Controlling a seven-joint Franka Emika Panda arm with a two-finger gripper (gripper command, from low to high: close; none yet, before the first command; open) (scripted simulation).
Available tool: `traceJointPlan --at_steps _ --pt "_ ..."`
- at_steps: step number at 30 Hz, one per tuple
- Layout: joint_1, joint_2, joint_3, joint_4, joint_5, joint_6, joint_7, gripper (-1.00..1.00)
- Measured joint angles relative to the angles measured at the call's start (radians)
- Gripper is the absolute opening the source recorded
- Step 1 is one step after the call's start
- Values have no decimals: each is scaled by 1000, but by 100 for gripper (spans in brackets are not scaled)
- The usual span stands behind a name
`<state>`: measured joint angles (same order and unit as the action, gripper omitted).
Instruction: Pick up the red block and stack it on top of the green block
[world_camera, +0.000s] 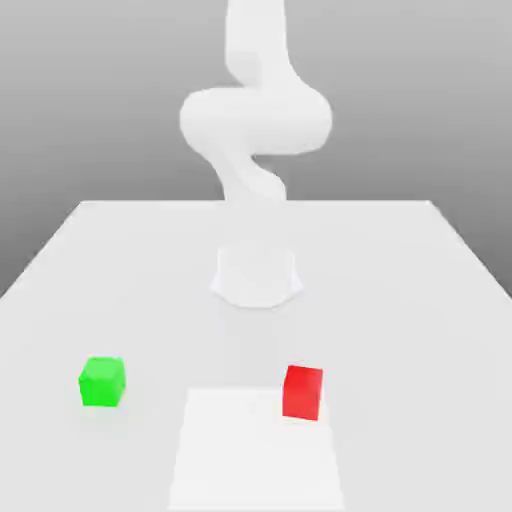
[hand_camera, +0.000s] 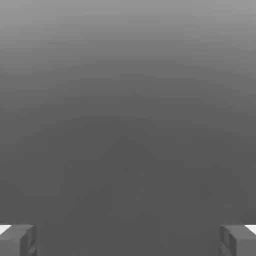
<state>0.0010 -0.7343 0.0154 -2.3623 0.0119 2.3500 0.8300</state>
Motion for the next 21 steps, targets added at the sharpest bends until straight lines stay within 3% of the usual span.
traceJointPlan --at_steps 16,21 --pt "18 546 148 -481 47 400 277 0" --pt "34 791 126 -519 -56 591 395 0"
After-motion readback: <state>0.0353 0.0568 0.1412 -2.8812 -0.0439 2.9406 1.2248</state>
